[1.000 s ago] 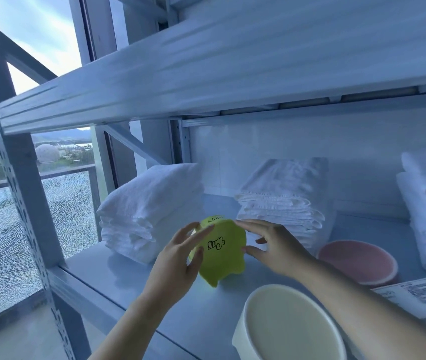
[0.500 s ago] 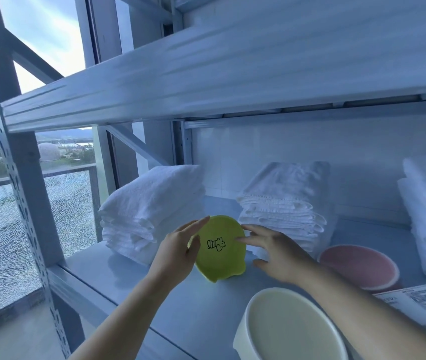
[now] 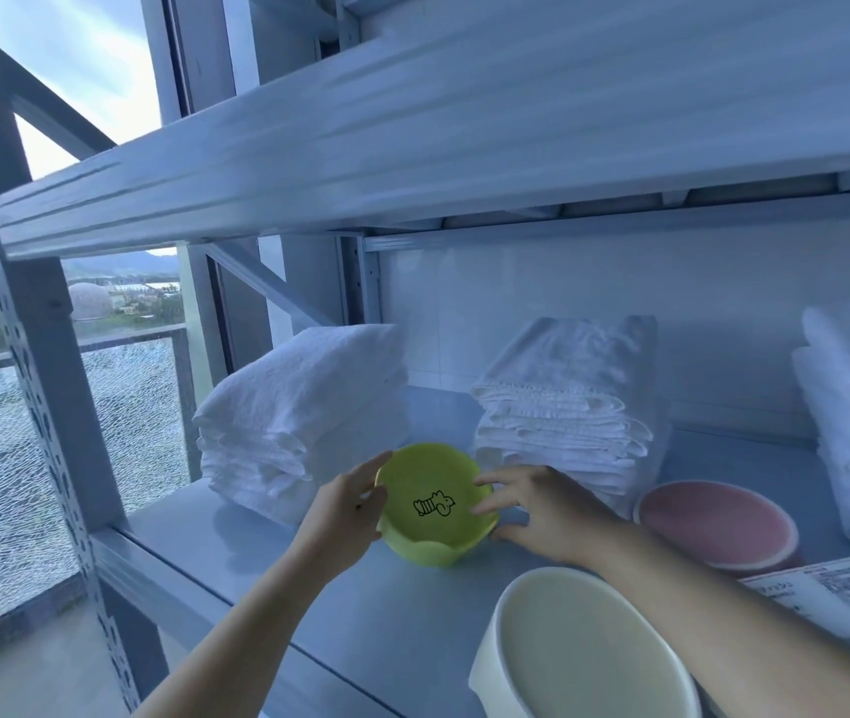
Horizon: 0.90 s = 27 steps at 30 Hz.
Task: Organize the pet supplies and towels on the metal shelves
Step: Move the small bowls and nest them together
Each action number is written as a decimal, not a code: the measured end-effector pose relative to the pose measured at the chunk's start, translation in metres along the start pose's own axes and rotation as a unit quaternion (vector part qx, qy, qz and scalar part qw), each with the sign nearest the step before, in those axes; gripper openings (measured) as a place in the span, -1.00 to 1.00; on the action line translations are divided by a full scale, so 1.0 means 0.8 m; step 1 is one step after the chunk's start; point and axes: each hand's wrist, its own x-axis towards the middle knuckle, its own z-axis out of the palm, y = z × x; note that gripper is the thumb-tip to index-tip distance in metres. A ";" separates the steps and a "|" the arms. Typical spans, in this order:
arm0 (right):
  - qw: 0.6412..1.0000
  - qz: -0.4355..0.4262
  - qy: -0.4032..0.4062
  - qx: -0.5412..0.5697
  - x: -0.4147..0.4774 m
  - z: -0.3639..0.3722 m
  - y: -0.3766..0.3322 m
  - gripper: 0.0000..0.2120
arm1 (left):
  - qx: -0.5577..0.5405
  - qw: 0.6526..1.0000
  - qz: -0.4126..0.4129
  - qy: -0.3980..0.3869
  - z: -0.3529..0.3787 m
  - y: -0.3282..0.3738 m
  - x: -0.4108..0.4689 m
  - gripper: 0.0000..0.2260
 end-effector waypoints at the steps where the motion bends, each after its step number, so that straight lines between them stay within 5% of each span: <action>1: 1.000 0.002 -0.001 0.006 0.000 0.001 0.001 -0.74 | -0.004 1.000 -0.001 -0.004 0.002 -0.002 0.000 -0.61; 13: 0.997 -0.071 0.002 0.028 0.002 0.005 -0.003 -0.88 | 0.041 0.995 0.072 0.053 0.028 -0.025 -0.023 -0.82; 15: 0.996 -0.079 0.003 0.032 0.002 0.004 -0.006 -0.88 | 0.081 0.990 0.103 0.050 0.031 -0.025 -0.030 -0.68; 21: 0.997 -0.059 0.009 0.046 0.001 0.005 -0.006 -0.85 | 0.112 0.972 0.201 0.036 0.034 -0.017 -0.042 -0.68; 27: 0.993 0.012 0.019 0.116 0.000 0.005 -0.008 -0.77 | 0.142 0.967 0.209 0.029 0.038 -0.020 -0.041 -0.68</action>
